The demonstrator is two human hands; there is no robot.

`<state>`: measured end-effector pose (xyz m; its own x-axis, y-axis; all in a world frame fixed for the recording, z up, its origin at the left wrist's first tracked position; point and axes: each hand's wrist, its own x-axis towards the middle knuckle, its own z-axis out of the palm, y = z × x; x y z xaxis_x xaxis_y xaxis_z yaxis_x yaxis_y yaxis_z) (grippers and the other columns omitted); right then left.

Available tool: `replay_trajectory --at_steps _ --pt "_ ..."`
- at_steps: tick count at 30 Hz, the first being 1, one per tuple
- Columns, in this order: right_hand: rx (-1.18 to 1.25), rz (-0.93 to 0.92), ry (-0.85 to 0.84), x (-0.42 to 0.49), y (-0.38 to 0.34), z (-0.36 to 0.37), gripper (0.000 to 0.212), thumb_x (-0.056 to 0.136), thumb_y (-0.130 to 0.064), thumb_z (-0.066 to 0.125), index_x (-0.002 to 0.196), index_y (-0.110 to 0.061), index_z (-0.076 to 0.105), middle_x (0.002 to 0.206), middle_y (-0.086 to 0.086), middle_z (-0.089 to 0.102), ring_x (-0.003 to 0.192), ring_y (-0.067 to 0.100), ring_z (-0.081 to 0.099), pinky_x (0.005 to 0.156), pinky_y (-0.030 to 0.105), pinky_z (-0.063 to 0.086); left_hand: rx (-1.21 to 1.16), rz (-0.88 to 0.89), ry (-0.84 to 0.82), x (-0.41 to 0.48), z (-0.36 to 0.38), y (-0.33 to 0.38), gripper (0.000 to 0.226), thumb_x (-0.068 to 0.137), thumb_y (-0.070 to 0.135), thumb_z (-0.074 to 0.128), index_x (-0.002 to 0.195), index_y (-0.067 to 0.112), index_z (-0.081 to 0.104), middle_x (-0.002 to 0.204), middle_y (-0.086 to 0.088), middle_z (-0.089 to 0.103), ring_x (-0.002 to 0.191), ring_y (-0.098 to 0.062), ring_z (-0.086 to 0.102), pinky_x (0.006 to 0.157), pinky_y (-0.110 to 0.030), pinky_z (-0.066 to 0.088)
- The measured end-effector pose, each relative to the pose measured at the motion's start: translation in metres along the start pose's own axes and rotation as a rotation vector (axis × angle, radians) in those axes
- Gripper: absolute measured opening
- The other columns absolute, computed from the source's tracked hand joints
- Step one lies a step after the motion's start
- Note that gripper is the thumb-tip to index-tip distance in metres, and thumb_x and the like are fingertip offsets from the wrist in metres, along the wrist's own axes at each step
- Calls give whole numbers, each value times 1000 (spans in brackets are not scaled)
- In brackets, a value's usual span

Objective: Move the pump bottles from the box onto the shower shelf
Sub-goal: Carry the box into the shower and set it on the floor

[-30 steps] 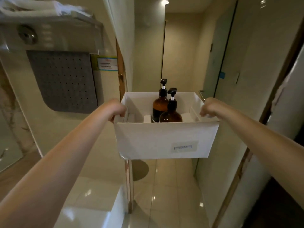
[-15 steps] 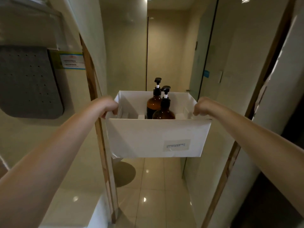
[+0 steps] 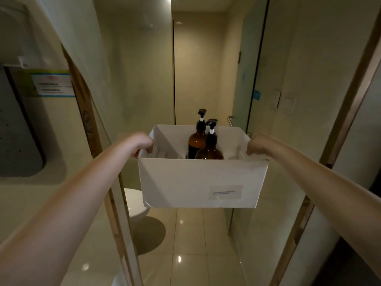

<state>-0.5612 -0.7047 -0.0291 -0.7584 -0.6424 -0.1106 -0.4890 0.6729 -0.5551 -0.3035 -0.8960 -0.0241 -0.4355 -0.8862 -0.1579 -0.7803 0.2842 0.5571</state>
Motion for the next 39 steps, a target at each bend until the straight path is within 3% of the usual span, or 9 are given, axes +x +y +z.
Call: replay_trajectory --at_steps 2,5,13,21,25,29,34,36,39 --pt "9 21 -7 19 -5 3 36 80 2 61 116 3 57 94 14 53 72 25 52 46 25 33 4 18 -6 26 -1 4 21 84 0 55 105 -1 55 91 -16 48 79 -31 50 46 -32 37" --pt "7 43 -2 53 -18 4 36 82 0 61 118 4 57 105 17 57 83 27 52 46 25 35 -25 35 -8 66 -9 12 4 83 -1 55 81 3 55 85 -14 50 64 -24 49 44 -30 37" --pt "-73 74 60 139 -64 2 45 87 -7 59 129 3 48 131 19 52 113 33 53 71 29 39 -59 90 2 158 -28 31 22 81 -7 56 102 -1 55 69 -11 47 57 -21 47 39 -26 40" --pt "-57 79 67 223 -87 17 46 85 -8 62 128 5 51 128 22 54 113 36 54 78 34 43 -78 111 -51 243 -33 49 26 82 -11 50 107 -8 55 69 -13 50 56 -25 49 23 -20 37" --pt "-40 79 75 270 -95 25 45 83 -4 63 125 6 52 126 24 55 111 37 55 79 35 45 -71 58 -49 288 -27 60 6 85 -8 49 82 -3 51 68 -11 47 55 -22 46 21 -17 34" --pt "-23 73 71 321 -101 31 40 81 -3 64 118 9 56 122 25 58 107 38 58 68 31 46 -104 23 -67 339 -18 73 23 87 -7 48 67 2 43 69 -10 46 57 -23 46 23 -19 35" --pt "39 12 71 400 -106 28 37 78 4 62 115 10 58 117 26 60 78 25 52 49 22 34 -142 41 -58 403 -8 95 6 86 -8 48 88 -4 52 70 -12 48 75 -29 54 63 -36 47" --pt "46 -4 67 432 -107 25 39 79 5 60 117 10 57 118 27 59 81 26 52 60 25 40 -119 73 -42 432 -6 105 23 84 -10 49 107 -8 54 70 -14 49 75 -31 55 60 -38 48" --pt "41 -15 55 479 -113 17 39 80 5 59 118 12 56 120 29 58 85 28 53 65 30 42 -101 105 -38 478 -7 124 29 82 -10 51 111 -13 53 69 -14 50 59 -27 52 36 -29 46"
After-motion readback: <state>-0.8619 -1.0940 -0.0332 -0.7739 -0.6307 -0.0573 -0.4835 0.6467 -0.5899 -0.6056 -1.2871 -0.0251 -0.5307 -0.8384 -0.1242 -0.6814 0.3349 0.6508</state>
